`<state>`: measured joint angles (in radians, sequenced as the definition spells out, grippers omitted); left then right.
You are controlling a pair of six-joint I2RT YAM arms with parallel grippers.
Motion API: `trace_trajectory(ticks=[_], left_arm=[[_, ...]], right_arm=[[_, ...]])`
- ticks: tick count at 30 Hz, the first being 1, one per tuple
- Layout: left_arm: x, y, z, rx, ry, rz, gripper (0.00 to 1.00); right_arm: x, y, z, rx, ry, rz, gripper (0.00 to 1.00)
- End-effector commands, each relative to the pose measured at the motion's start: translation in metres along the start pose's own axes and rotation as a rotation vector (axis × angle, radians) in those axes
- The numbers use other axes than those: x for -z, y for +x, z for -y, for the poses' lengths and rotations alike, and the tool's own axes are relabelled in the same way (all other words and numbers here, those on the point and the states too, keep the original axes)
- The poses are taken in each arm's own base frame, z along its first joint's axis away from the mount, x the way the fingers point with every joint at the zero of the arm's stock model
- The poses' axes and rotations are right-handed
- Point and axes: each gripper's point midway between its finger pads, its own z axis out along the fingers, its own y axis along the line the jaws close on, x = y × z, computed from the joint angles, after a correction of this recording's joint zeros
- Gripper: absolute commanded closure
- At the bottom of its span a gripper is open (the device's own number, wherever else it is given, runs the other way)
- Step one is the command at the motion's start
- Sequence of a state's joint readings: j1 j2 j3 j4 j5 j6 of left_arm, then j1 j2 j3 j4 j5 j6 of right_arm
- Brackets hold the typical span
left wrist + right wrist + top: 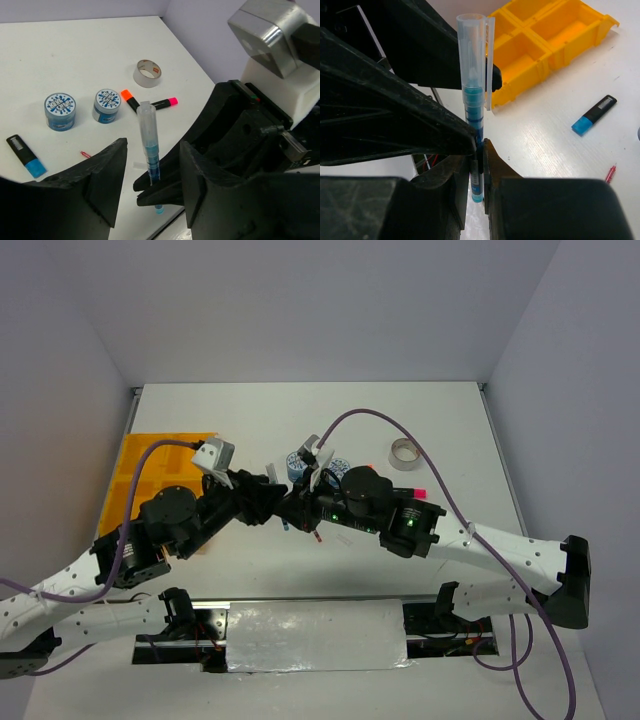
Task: Sort the stationery into containers
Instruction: Place the pen in the storage box.
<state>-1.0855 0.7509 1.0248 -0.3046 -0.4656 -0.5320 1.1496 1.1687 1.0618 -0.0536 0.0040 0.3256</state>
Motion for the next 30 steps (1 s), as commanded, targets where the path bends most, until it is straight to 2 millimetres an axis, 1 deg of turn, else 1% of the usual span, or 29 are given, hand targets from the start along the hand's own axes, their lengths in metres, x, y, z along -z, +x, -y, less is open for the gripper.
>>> trace_trajectory(ticks=[1,2,4,8,15,16,17,19,22,23,24,25,26,27,29,30], left_arm=[[0.0,-0.015,0.021,0.044,0.088,0.043,0.43],[-0.001,-0.013,0.021,0.045,0.086,0.038,0.48],[-0.003,-0.008,0.021,0.046,0.087,0.024,0.52],[-0.004,0.003,0.018,0.052,0.084,0.006,0.53],[-0.004,0.01,0.014,0.051,0.072,-0.008,0.56],[-0.004,0.01,0.013,0.05,0.066,-0.009,0.65],[-0.004,0.01,0.011,0.051,0.059,-0.01,0.72],[-0.004,0.01,0.01,0.049,0.053,-0.008,0.82],[-0.004,0.011,0.008,0.048,0.047,-0.007,0.84],[-0.004,0.011,0.008,0.046,0.047,-0.008,0.89],[-0.004,0.012,0.008,0.045,0.046,-0.011,0.97],[-0.004,0.012,0.007,0.043,0.04,-0.009,1.0],[-0.004,0.011,0.006,0.04,0.036,-0.006,1.0],[-0.004,0.011,0.004,0.035,0.027,-0.007,1.0],[-0.004,0.006,-0.004,0.027,-0.016,0.012,1.0],[-0.002,0.006,-0.008,0.017,-0.037,0.011,1.0]], right_arm=[[0.007,-0.034,-0.013,-0.009,-0.029,0.101,1.0],[0.007,-0.034,-0.014,-0.008,-0.031,0.102,1.0],[0.008,-0.037,-0.013,-0.007,-0.026,0.111,1.0],[0.009,-0.04,-0.013,-0.006,-0.019,0.118,1.0],[0.012,-0.044,-0.011,-0.007,-0.01,0.132,1.0],[0.013,-0.045,-0.012,-0.007,-0.011,0.135,1.0],[0.013,-0.045,-0.012,-0.005,-0.012,0.134,1.0],[0.012,-0.044,-0.013,-0.007,-0.016,0.131,1.0],[0.013,-0.045,-0.013,-0.007,-0.017,0.134,1.0],[0.013,-0.046,-0.013,-0.008,-0.016,0.136,1.0],[0.012,-0.046,-0.013,-0.007,-0.019,0.135,0.95],[0.012,-0.045,-0.013,-0.005,-0.02,0.133,0.89],[0.012,-0.045,-0.014,-0.005,-0.023,0.132,0.81],[0.012,-0.043,-0.013,-0.001,-0.023,0.129,0.56],[0.015,-0.039,-0.013,-0.001,-0.028,0.122,0.38],[0.016,-0.036,-0.013,0.004,-0.03,0.118,0.25]])
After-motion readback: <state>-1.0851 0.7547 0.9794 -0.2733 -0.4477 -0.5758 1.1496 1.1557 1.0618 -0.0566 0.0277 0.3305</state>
